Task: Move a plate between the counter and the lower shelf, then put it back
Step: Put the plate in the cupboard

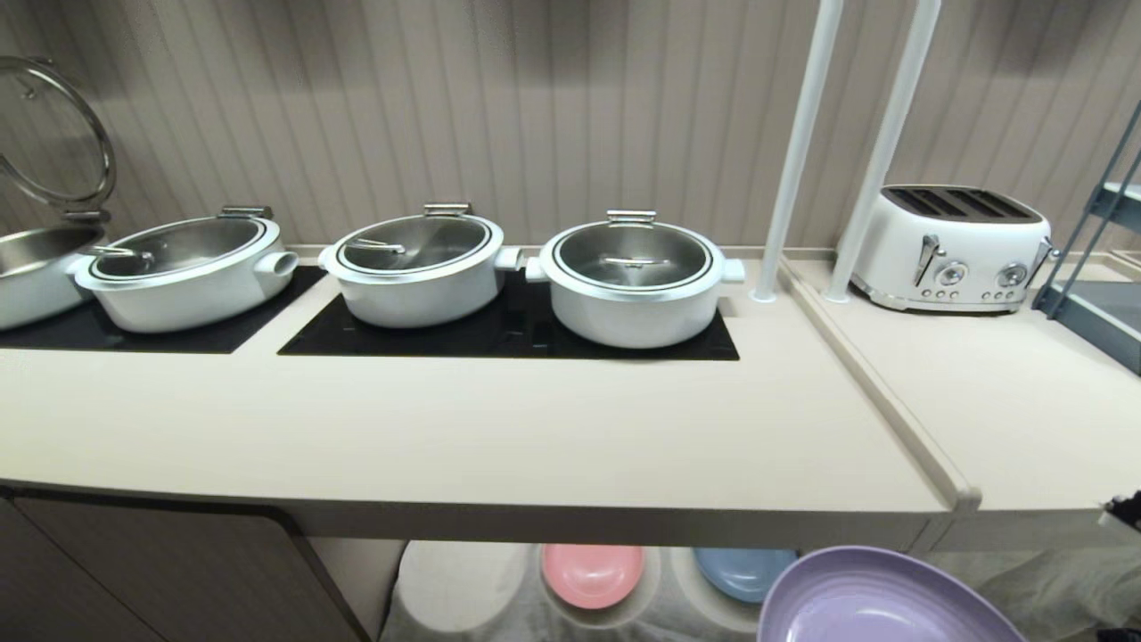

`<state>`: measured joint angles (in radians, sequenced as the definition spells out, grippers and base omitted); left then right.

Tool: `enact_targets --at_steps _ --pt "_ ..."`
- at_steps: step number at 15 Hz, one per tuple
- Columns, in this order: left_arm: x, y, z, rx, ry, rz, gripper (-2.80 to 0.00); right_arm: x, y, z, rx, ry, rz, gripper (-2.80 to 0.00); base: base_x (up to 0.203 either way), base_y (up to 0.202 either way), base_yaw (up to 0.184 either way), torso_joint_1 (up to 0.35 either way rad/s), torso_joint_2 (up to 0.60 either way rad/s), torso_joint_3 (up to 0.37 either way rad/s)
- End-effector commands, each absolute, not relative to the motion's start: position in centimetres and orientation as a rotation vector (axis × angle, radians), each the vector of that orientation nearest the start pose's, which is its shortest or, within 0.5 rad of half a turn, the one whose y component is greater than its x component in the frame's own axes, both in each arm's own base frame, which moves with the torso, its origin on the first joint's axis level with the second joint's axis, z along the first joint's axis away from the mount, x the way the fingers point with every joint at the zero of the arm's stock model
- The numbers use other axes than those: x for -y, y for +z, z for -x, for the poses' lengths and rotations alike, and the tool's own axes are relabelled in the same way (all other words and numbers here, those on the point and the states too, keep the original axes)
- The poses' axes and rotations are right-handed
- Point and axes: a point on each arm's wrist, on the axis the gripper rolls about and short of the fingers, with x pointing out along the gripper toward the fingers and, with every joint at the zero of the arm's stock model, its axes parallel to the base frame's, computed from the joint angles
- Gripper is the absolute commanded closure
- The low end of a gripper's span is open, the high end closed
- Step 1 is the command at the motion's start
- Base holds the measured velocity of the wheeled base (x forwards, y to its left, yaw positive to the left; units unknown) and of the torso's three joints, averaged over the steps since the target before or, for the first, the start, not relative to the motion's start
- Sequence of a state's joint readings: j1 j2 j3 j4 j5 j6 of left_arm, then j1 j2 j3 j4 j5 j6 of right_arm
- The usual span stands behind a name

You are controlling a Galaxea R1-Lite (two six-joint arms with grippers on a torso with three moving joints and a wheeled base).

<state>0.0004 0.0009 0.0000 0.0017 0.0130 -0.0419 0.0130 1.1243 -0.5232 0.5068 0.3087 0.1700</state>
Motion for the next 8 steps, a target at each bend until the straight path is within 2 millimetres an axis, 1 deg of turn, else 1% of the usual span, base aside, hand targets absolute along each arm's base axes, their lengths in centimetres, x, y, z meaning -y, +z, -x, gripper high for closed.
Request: enact_targets --at_steps 1,8 --pt "-0.03 7.54 2.27 -0.003 0.014 0.043 0.0 -0.83 14.29 -10.23 -1.131 0.196 -0.318 0.0 0.0 0.195 -0.003 0.006 0.0 0.001" --pt "-0.03 7.54 2.27 -0.003 0.014 0.041 0.0 -0.83 14.31 -10.1 -1.132 0.196 -0.317 0.0 0.0 0.195 0.0 0.003 0.0 0.003"
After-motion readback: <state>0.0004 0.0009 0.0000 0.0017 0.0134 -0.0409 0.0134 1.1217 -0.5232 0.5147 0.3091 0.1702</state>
